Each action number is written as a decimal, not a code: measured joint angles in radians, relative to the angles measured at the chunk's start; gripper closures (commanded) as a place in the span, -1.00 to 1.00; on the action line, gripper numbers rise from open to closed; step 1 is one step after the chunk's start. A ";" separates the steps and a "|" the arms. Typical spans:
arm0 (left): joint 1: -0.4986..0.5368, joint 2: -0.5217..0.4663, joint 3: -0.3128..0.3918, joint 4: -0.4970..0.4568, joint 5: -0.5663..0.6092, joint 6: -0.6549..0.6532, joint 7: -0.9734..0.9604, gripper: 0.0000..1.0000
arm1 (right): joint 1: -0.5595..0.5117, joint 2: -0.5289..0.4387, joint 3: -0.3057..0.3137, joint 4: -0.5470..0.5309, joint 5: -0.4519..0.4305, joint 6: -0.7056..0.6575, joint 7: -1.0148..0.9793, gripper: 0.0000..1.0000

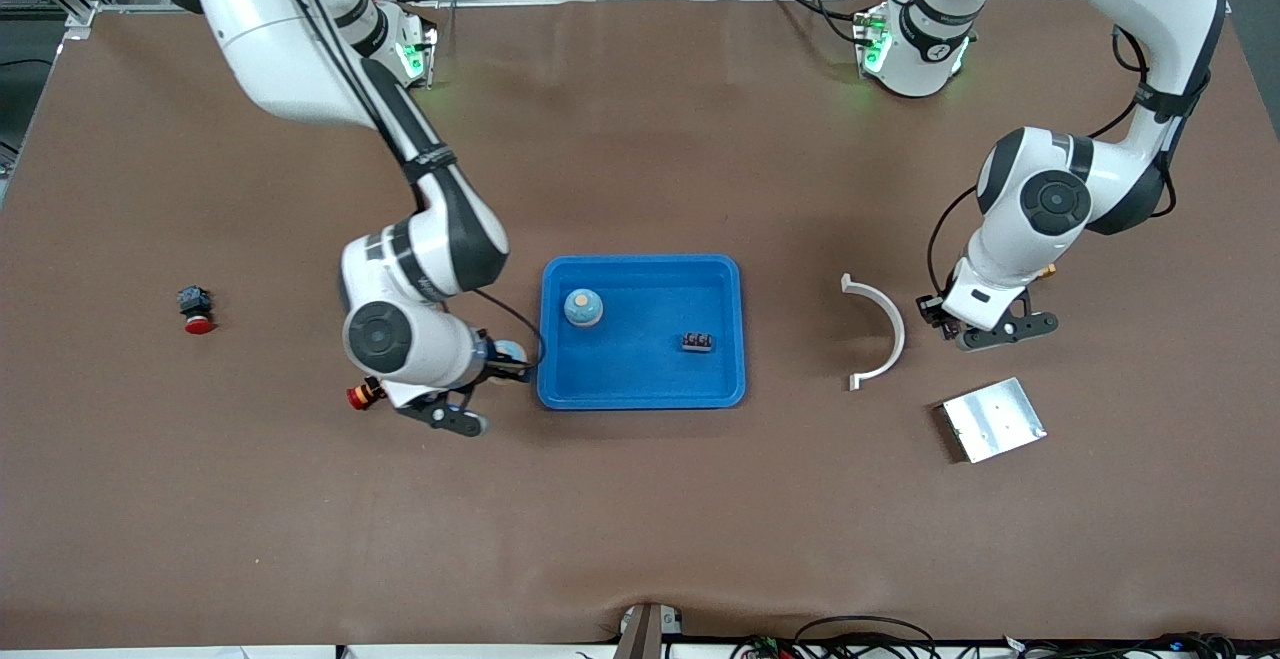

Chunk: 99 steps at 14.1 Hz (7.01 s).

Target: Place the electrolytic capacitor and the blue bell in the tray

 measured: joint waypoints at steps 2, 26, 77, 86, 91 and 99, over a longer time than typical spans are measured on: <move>0.000 -0.007 -0.038 0.061 -0.035 -0.111 -0.108 1.00 | 0.031 0.032 0.017 0.039 0.000 0.005 0.078 1.00; -0.227 0.293 -0.361 0.327 0.266 -0.131 -1.756 1.00 | 0.049 0.115 0.020 0.098 0.000 0.058 0.177 -1.00; -0.516 0.393 -0.099 0.570 0.256 -0.249 -1.675 -1.00 | -0.446 -0.651 -0.063 0.012 -0.163 -0.593 -0.563 -1.00; -0.510 0.314 -0.100 0.570 0.238 -0.289 -1.254 -1.00 | -0.446 -0.651 -0.069 0.012 -0.163 -0.593 -0.556 -1.00; -0.475 0.273 -0.100 0.579 0.165 -0.290 -0.923 -1.00 | -0.445 -0.652 -0.072 0.016 -0.182 -0.592 -0.555 -1.00; -0.351 0.205 -0.099 0.623 0.106 -0.380 -0.424 -1.00 | -0.443 -0.654 -0.074 0.059 -0.235 -0.666 -0.555 -1.00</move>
